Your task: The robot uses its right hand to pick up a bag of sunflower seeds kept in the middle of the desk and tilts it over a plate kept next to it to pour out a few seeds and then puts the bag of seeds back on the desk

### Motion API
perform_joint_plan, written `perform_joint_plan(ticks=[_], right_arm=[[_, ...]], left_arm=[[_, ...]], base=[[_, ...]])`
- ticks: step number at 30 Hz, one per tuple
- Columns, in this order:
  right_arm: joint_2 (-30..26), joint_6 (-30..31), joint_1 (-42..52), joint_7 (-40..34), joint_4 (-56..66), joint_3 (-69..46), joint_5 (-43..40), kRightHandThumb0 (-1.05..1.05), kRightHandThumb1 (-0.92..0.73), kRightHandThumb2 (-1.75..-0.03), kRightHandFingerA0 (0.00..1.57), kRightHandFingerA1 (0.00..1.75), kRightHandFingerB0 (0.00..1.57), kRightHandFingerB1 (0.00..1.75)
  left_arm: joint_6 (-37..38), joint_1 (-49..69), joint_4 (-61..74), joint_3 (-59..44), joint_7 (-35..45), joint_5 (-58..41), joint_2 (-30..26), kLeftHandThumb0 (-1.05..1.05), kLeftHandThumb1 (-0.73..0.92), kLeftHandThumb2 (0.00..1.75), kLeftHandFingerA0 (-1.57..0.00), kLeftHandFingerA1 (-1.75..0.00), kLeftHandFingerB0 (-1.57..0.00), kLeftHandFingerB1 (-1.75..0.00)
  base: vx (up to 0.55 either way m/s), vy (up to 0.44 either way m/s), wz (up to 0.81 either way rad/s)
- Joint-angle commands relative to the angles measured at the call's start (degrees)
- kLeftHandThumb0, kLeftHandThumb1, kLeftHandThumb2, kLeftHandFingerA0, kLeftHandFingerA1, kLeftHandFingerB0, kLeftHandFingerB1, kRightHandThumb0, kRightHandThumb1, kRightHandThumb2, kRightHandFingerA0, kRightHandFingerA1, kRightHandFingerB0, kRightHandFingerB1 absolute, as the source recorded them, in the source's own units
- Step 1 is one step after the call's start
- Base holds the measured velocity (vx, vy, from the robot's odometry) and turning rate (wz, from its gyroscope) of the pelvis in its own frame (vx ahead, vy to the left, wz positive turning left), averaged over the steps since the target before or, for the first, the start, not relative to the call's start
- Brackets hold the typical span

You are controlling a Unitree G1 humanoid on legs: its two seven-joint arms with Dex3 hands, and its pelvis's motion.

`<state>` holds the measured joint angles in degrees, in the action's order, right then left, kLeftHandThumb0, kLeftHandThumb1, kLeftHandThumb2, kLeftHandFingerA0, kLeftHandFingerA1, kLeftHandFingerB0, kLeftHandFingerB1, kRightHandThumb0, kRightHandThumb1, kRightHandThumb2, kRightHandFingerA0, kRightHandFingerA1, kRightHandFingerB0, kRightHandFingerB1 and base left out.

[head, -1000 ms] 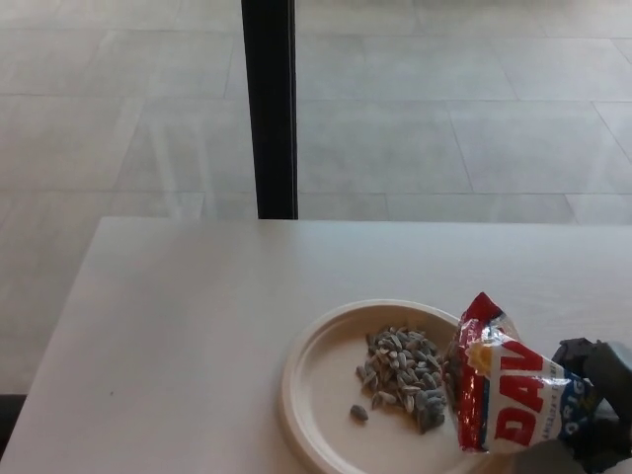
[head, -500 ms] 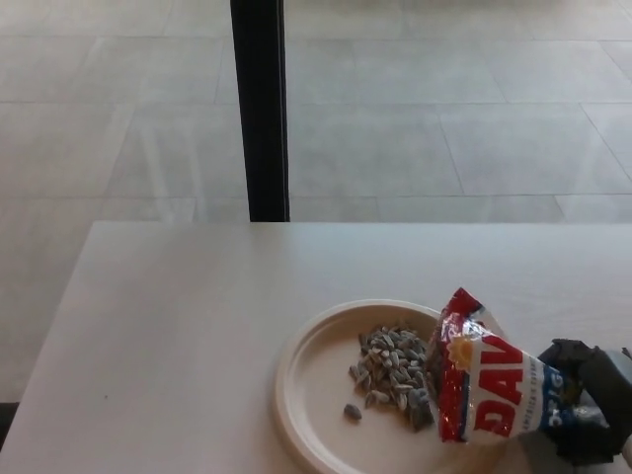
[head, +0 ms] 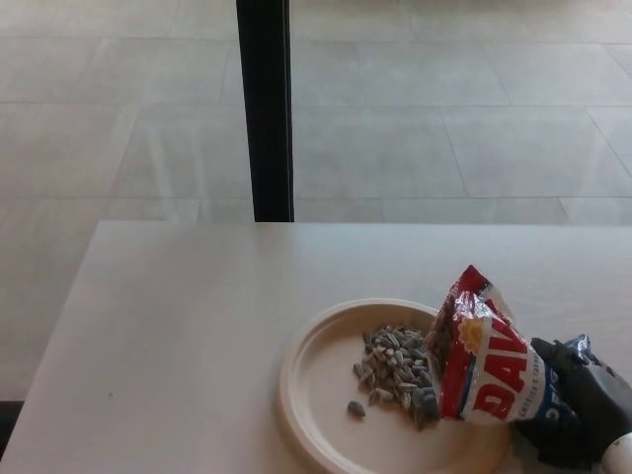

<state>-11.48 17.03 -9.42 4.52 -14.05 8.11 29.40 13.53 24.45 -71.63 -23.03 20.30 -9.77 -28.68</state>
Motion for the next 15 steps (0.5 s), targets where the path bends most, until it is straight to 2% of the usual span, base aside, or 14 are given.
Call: perform_joint_plan(ticks=[1, 2, 3, 4, 5, 6, 7, 9, 10, 12, 13, 15], right_arm=[[0.78, 6.60, 3.33, 0.78, -2.69, 1.23, -0.52, -0.85, -0.48, -0.77, 0.00, 0.30, 0.00, 0.00], [0.42, 6.53, 3.53, 0.82, -2.29, 1.64, -0.16, -0.73, -0.64, -0.60, 0.00, 0.00, 0.00, 0.00], [0.12, 6.65, 3.61, 0.97, -2.03, 1.95, 0.07, -0.78, -0.58, -0.70, 0.00, 0.00, 0.00, 0.00], [-0.10, 6.64, 3.78, 1.04, -1.66, 2.02, 0.06, -1.01, -0.58, -0.87, 0.00, 0.30, 0.00, 0.00], [-0.36, 6.85, 3.93, 1.29, -1.12, 2.09, 0.08, -1.04, -0.60, -0.89, 0.00, 0.29, 0.00, 0.00], [-1.09, 7.14, 3.65, 1.90, -0.49, 2.11, 0.23, -1.05, -0.61, -0.92, 0.00, 0.29, 0.00, 0.02], [-1.34, 7.19, 3.74, 1.92, -0.01, 2.03, 0.25, -1.05, -0.60, -0.94, 0.00, 0.30, 0.00, 0.04], [-2.07, 7.19, 4.00, 1.98, 0.93, 2.29, 0.54, -1.05, -0.60, -0.96, 0.00, 0.31, 0.00, 0.06], [-2.52, 6.96, 4.40, 1.85, 1.98, 2.18, 0.52, -0.97, -0.58, -0.73, 0.00, 0.00, 0.00, 0.00], [-3.57, 6.01, 5.12, 1.99, 4.07, 2.07, 0.31, -1.01, -0.54, -0.76, 0.00, 0.00, 0.00, 0.00], [-4.32, 6.83, 5.21, 2.94, 5.66, 2.25, 0.59, -1.00, -0.58, -0.74, 0.00, 0.00, 0.00, 0.00], [-5.57, 7.48, 5.17, 4.67, 8.35, 2.15, 0.14, -1.02, -0.58, -0.75, 0.00, 0.00, 0.00, 0.00]], left_arm=[[0.96, 0.29, 0.21, -0.94, 0.46, -1.09, -0.04, -0.59, 0.60, 0.91, -0.26, -0.64, -0.23, -0.58], [1.28, 0.60, 0.49, -1.05, 0.78, -1.17, 0.03, -0.60, 0.58, 0.93, -0.25, -0.64, -0.22, -0.58], [1.00, 0.60, 0.61, -1.03, 0.39, -1.05, 0.05, -0.58, 0.67, 0.71, -0.25, -0.63, -0.23, -0.55], [0.55, 0.59, 0.82, -1.31, 0.57, -1.40, 0.11, -0.57, 0.61, 0.91, -0.25, -0.64, -0.22, -0.58], [0.68, 0.64, 0.89, -1.25, 0.53, -1.29, 0.11, -0.57, 0.68, 0.72, -0.25, -0.64, -0.22, -0.55], [1.48, 0.71, 0.79, -0.36, -0.41, -0.16, 0.27, -0.57, 0.70, 0.71, -0.27, -0.63, -0.24, -0.54], [2.11, 0.94, 1.07, 0.20, -0.50, 0.42, 0.16, -0.58, 0.63, 0.90, -0.29, -0.65, -0.26, -0.58], [1.77, 0.89, 1.07, -0.40, 0.65, -0.63, 0.26, -0.59, 0.62, 0.92, -0.26, -0.64, -0.23, -0.58], [1.42, 0.85, 1.03, -0.47, 0.75, -0.76, 0.21, -0.59, 0.62, 0.92, -0.25, -0.63, -0.22, -0.57], [1.77, 0.98, 0.75, -0.54, 0.41, -0.70, 0.40, -0.59, 0.61, 0.92, -0.27, -0.64, -0.24, -0.58], [1.65, 0.97, 0.62, -0.81, 0.75, -1.01, 0.44, -0.58, 0.68, 0.72, -0.25, -0.63, -0.23, -0.55], [0.96, 0.59, 0.44, -0.52, -0.11, -0.58, 0.29, -0.56, 0.70, 0.71, -0.26, -0.63, -0.25, -0.54]], base=[[0.00, 0.000, 0.00], [0.00, 0.000, 0.00], [0.00, 0.000, 0.00], [0.00, 0.000, 0.00], [0.00, 0.000, 0.00], [0.00, 0.000, 0.00], [0.00, 0.000, 0.00], [0.00, 0.000, 0.00], [0.00, 0.000, 0.00], [0.00, 0.000, 0.00], [0.00, 0.000, 0.00], [0.00, 0.000, 0.00]])
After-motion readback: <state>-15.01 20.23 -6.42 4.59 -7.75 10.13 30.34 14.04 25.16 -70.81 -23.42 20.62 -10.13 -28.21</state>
